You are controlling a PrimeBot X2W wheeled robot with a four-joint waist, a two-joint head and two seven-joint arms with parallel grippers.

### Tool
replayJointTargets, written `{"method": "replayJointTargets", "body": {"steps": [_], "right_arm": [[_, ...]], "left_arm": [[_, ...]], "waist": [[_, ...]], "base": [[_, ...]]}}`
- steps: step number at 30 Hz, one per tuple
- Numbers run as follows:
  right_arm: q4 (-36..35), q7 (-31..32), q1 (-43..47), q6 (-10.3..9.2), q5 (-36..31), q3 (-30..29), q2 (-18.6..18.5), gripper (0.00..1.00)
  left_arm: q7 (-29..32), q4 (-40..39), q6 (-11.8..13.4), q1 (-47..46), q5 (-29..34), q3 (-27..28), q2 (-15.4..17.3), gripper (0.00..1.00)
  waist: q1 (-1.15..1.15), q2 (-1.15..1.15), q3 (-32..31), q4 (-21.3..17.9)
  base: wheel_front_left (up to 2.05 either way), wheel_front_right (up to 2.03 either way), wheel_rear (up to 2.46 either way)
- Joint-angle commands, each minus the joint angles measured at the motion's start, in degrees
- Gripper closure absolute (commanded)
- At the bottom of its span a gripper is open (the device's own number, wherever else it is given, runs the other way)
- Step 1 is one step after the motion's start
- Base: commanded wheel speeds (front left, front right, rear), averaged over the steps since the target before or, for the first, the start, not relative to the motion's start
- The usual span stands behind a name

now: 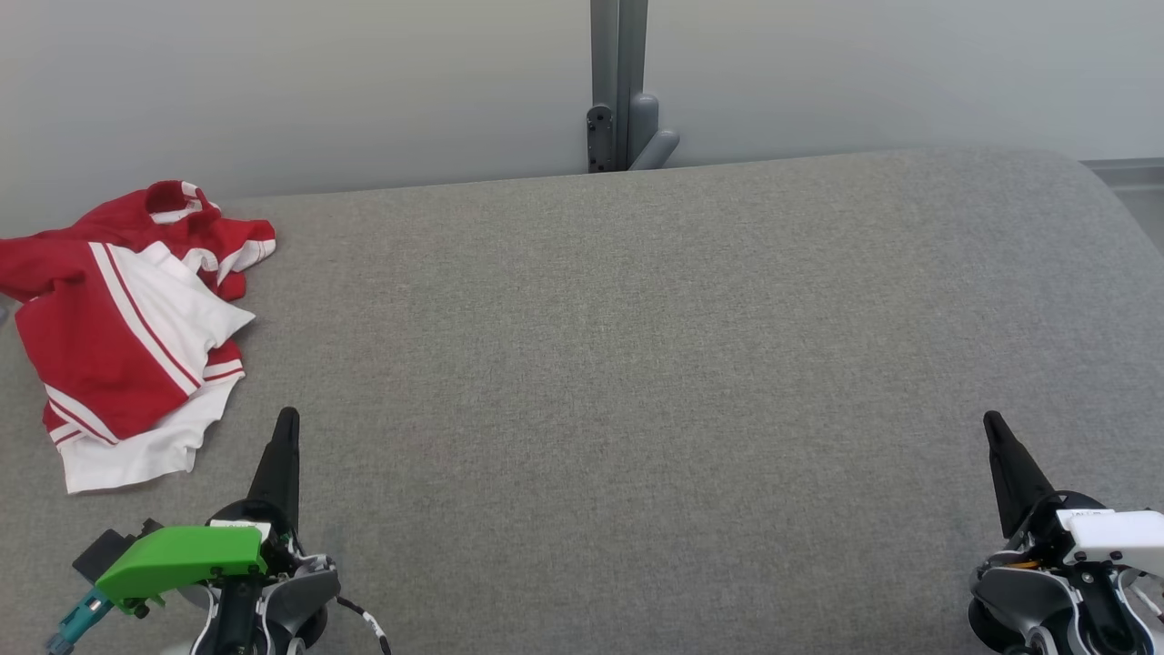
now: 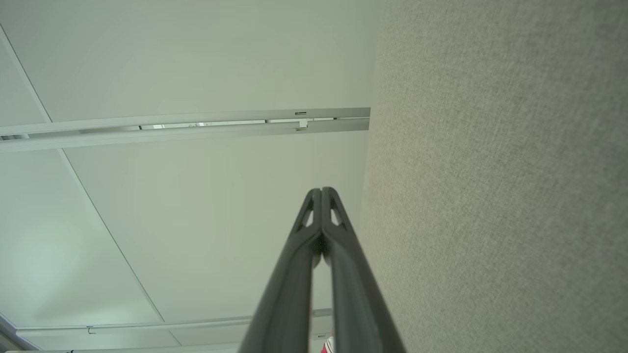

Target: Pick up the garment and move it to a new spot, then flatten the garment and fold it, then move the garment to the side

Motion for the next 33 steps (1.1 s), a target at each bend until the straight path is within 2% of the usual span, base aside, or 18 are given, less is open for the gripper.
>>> {"method": "replayJointTargets", "body": {"steps": [1,15,16,21,33], "right_arm": [[-0.2,0.1,-0.5,0.02,0.4,-0.1,-0.3,1.0],[-0.2,0.1,-0.5,0.02,0.4,-0.1,-0.3,1.0],[0.2,0.0,0.1,0.0,0.0,0.0,0.0,0.0],[2.3,-0.3,1.5,-0.01,-0.1,0.5,0.9,0.0],[1.9,-4.2,1.1,-0.01,-3.7,3.0,0.7,0.0]], "left_arm": [[0.1,-0.1,-0.3,-0.7,-0.4,0.1,0.1,1.0],[0.1,-0.1,-0.3,-0.7,-0.4,0.1,0.1,1.0],[0.0,0.1,0.0,0.1,0.0,0.0,0.0,0.0],[-0.3,2.1,0.0,2.2,0.1,-0.4,-0.3,0.0],[-3.3,-0.5,0.1,3.3,3.7,-1.2,-0.2,0.0]], "waist": [[0.0,0.33,0.0,0.0],[0.0,0.33,0.0,0.0],[0.0,0.0,0.0,0.0],[0.0,0.0,0.0,0.0],[0.0,0.03,0.0,0.0]], "base": [[0.0,0.0,0.0],[0.0,0.0,0.0],[0.0,0.0,0.0],[0.0,0.0,0.0],[0.0,0.0,0.0]]}}
